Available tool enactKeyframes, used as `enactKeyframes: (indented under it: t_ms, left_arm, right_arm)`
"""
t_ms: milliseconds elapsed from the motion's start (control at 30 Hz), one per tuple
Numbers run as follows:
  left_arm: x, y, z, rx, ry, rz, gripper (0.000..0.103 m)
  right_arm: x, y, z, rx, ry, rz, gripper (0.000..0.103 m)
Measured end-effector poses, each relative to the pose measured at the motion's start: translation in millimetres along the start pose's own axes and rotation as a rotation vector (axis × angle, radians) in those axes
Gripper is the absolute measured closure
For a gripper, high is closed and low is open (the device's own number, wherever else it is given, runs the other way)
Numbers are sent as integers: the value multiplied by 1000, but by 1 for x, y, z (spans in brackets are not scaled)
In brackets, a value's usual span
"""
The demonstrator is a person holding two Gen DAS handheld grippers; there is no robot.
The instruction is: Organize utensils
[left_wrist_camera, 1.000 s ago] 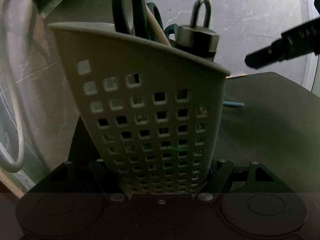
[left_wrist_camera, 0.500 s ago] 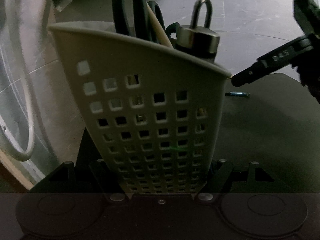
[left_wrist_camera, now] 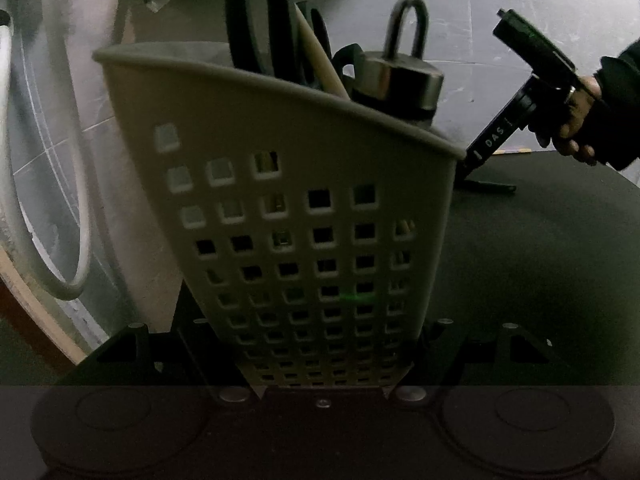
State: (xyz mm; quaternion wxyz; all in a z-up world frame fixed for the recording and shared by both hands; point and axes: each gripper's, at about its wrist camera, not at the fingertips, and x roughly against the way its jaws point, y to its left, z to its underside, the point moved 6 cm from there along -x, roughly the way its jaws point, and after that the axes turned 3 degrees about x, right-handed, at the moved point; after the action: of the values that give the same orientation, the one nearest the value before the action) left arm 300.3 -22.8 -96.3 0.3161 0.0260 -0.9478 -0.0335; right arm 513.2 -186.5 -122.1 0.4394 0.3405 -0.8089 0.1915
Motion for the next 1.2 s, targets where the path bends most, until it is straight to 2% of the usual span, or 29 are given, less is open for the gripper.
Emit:
enactKeyframes:
  t_ms: [133,233,300,333,533,633,767,833,967,1067,1200]
  left_arm:
    - [-3,-3,-1,3,-2,-1,26]
    - [-3,-3,-1,2,-1,-1,26]
    - [-3,-3,-1,3,-1,-2,26]
    - [-3,-3,-1,2,-1,-2,26]
    - [-2,-5,0,-1,-3,5,26]
    - [-4,-6,-1,-7,-5,12,26]
    - [-7,2,0,-12,-6,25,26]
    - [-8,2,0,-19,-7,32,26]
    - [-7,11,1,-31,-10,48,26]
    - [-8,16,0,-38,-10,59,26]
    - [-10,20,-1,-44,-13,68,26]
  right_arm:
    - [-9,0,-2,53,71,-17,60]
    - [-14,3,-7,63,90,-38,69]
    - [-17,5,-13,63,102,-50,80]
    - [-18,6,-15,66,107,-48,94]
    - [-20,8,-20,8,131,-41,98]
    - [-9,11,-10,-59,75,-36,98]
    - [22,21,12,-174,-67,-35,98]
    - [46,30,22,-240,-170,-37,98]
    - [106,55,34,-368,-447,-70,98]
    - [151,84,26,-411,-647,-102,97]
    - [193,120,-3,-401,-861,-184,97]
